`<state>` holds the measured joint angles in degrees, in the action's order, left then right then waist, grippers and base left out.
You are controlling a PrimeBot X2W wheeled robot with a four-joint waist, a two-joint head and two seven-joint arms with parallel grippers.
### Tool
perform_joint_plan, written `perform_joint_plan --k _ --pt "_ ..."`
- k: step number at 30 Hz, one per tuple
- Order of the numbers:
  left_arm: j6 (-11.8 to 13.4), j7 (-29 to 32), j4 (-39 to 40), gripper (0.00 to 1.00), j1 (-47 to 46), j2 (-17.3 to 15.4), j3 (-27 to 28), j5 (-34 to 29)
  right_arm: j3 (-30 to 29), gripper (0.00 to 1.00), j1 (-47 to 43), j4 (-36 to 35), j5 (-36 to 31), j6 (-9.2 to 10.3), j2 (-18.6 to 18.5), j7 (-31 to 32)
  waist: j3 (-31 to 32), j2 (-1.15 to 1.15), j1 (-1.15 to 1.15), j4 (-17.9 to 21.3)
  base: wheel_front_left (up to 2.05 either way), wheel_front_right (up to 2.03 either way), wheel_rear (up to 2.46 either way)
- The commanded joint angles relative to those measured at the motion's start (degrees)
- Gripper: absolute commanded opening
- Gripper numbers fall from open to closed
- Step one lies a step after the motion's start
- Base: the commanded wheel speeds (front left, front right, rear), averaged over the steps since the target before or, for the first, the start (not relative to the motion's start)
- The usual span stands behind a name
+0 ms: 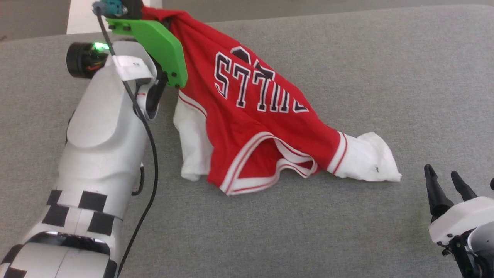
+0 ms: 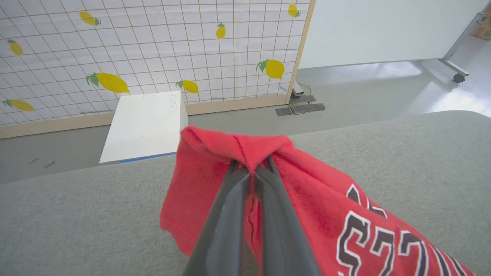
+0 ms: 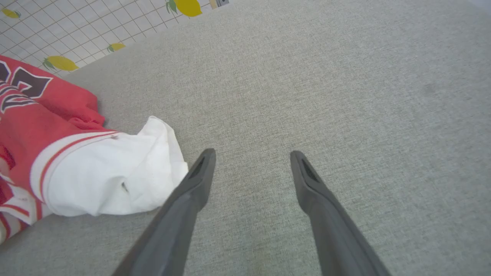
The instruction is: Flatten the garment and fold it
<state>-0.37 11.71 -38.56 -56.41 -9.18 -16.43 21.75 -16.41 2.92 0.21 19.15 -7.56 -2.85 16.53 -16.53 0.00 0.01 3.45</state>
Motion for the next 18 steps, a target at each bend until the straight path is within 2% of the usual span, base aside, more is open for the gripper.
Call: perform_joint_plan --k 1,2,3,4,5,9,14,16,18 --pt "0.42 -1.28 -0.73 0.00 -0.87 -0.27 0.36 -0.16 0.24 1.00 0.87 0.14 -0.04 0.08 -0.03 -0.48 -0.36 0.00 -0.01 0.26 0.00 0.00 0.00" --pt "0.32 -2.06 -2.00 0.00 -1.10 0.01 0.64 0.28 0.30 1.00 0.82 0.28 -0.06 0.08 -0.03 -0.50 -0.37 0.00 -0.01 0.17 0.00 0.00 0.00" --pt "0.02 -2.07 -3.01 0.32 -0.98 0.43 0.79 0.85 0.31 1.00 0.76 0.38 -0.06 0.08 -0.03 -0.53 -0.28 0.00 -0.01 -0.01 0.00 0.00 0.00" --pt "-0.33 -2.39 -3.79 0.79 -0.83 0.75 0.80 1.21 0.30 1.00 0.67 0.46 -0.01 0.08 -0.03 -0.56 -0.14 0.00 -0.01 -0.24 0.00 0.00 0.00" --pt "-0.68 -2.53 -4.69 1.00 -0.53 1.05 0.78 1.56 0.30 1.00 0.58 0.54 0.01 0.08 -0.03 -0.56 0.08 0.00 -0.01 -0.52 0.00 0.00 0.00" --pt "-1.92 -5.06 -7.17 1.00 1.05 2.19 1.82 3.85 0.36 1.00 0.28 0.99 0.10 0.08 -0.03 -0.34 1.71 0.00 -0.01 -2.11 0.00 0.00 0.00" --pt "-2.73 -10.95 -5.97 1.00 5.22 2.55 4.86 7.34 0.76 1.00 -0.41 1.87 0.22 0.08 -0.03 -0.11 4.70 0.00 -0.01 -4.35 0.00 0.00 0.00" --pt "-2.63 -10.50 -5.40 1.00 7.87 2.41 5.14 8.06 0.69 1.00 -0.89 2.36 0.44 0.08 -0.03 -0.13 5.83 0.00 -0.01 -5.30 0.00 0.00 0.00" --pt "-2.61 -6.85 -5.06 1.00 10.80 2.30 3.87 8.00 0.58 1.00 -1.45 2.72 0.59 0.08 -0.03 -0.08 6.69 0.00 -0.01 -6.34 0.00 0.00 0.00"
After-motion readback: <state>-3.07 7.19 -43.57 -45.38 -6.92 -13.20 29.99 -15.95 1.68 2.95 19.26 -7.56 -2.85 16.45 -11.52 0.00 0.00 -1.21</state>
